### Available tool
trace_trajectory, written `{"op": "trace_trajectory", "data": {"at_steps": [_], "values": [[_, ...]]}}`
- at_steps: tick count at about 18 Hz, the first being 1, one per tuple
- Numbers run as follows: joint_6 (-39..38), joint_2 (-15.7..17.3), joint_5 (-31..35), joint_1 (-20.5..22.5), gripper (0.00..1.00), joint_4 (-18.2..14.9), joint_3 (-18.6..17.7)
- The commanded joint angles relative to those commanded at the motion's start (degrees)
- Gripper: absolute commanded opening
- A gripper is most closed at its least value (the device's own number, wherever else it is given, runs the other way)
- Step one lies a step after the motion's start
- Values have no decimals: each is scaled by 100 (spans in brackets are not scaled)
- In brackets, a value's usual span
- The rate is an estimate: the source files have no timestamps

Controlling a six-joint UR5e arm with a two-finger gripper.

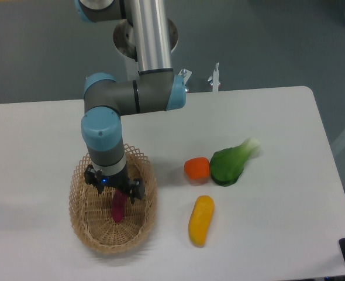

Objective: Pick up the sweet potato from the basket
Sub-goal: 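Lower the gripper onto the sweet potato and close on it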

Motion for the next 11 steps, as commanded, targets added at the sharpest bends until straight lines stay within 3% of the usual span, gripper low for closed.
{"op": "trace_trajectory", "data": {"at_steps": [9, 11], "values": [[-9, -167, 17, 0, 100, 149, 0], [9, -185, 96, -9, 88, 149, -26]]}}
